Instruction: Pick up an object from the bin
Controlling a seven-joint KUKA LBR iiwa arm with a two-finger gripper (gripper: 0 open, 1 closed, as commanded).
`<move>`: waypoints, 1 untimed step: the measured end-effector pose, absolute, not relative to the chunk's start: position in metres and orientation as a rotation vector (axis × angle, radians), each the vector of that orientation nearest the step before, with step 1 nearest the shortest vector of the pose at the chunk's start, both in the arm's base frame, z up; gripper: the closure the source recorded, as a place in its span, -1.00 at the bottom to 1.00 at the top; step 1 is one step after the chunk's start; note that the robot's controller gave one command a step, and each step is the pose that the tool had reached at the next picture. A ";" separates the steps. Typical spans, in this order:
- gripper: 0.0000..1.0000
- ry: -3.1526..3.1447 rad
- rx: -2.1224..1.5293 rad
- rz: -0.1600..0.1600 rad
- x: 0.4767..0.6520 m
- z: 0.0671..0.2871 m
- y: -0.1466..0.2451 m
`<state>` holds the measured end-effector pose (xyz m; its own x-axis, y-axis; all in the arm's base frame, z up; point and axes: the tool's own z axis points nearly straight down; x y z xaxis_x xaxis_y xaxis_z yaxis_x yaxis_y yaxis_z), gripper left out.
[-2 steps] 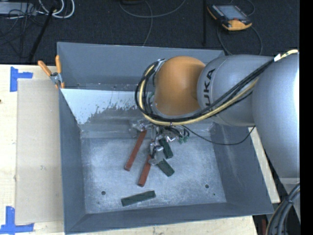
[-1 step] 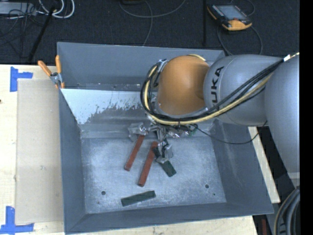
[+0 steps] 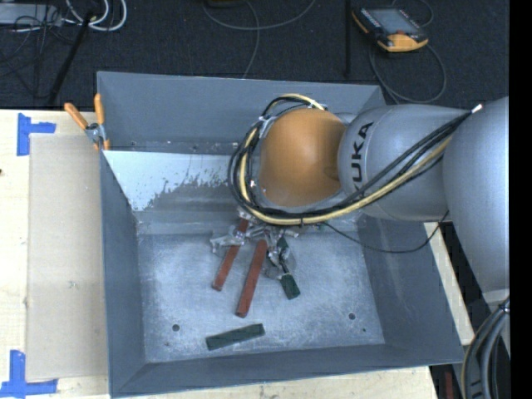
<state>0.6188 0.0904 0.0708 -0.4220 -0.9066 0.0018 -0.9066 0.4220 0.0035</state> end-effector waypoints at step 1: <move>-1.00 -2.652 1.682 -0.004 0.619 0.072 0.091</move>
Offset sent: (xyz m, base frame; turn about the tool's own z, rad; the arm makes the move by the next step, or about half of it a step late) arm 0.0000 0.0000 0.0000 0.0000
